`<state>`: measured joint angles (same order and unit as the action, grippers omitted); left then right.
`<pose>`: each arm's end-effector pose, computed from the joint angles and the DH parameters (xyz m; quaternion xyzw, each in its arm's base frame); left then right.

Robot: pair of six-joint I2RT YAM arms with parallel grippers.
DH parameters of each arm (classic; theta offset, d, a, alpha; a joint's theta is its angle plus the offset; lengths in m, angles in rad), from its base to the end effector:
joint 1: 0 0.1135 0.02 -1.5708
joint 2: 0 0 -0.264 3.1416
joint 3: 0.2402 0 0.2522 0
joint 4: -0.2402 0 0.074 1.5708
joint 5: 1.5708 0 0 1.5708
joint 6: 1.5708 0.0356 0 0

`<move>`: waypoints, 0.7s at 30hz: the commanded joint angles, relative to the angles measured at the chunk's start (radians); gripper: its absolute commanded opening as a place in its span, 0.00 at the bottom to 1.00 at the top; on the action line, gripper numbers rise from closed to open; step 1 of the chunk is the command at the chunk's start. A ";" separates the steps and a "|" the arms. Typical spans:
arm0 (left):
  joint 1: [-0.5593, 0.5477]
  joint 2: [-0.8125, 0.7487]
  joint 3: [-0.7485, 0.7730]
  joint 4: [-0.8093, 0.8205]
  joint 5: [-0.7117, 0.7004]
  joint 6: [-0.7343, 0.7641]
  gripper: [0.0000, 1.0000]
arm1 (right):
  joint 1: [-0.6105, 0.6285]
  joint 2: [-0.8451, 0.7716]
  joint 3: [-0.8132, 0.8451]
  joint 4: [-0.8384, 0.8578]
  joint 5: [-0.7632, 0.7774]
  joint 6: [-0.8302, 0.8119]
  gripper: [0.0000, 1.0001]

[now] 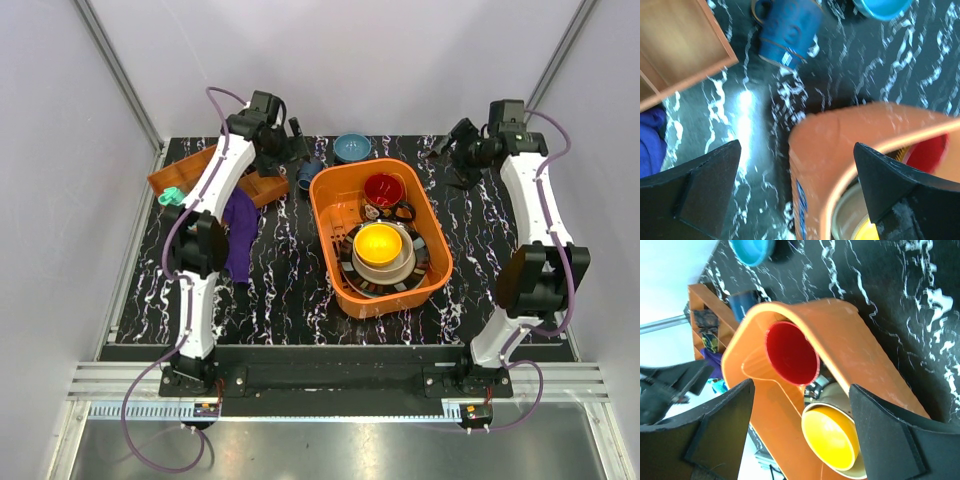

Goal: Place the mixed dishes into the plastic bin
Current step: Pick up the cup at the center of the board.

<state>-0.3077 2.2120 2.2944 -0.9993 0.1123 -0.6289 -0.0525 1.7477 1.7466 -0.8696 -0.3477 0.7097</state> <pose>0.4597 -0.1503 0.3182 -0.1334 0.9362 -0.1922 0.2621 0.3808 -0.0079 0.3509 0.2891 0.8809 0.2628 0.2673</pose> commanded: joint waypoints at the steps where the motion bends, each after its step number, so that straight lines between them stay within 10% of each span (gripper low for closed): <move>1: 0.022 0.035 0.053 0.105 -0.059 -0.003 0.99 | 0.002 0.038 0.155 -0.081 0.029 -0.059 0.86; 21: 0.042 0.245 0.043 0.366 0.024 -0.124 0.99 | 0.002 0.202 0.415 -0.276 0.015 -0.111 0.86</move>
<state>-0.2703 2.4397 2.2982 -0.7795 0.0818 -0.7097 -0.0525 1.9289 2.0975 -1.0992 -0.3317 0.6247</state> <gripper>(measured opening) 0.987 0.853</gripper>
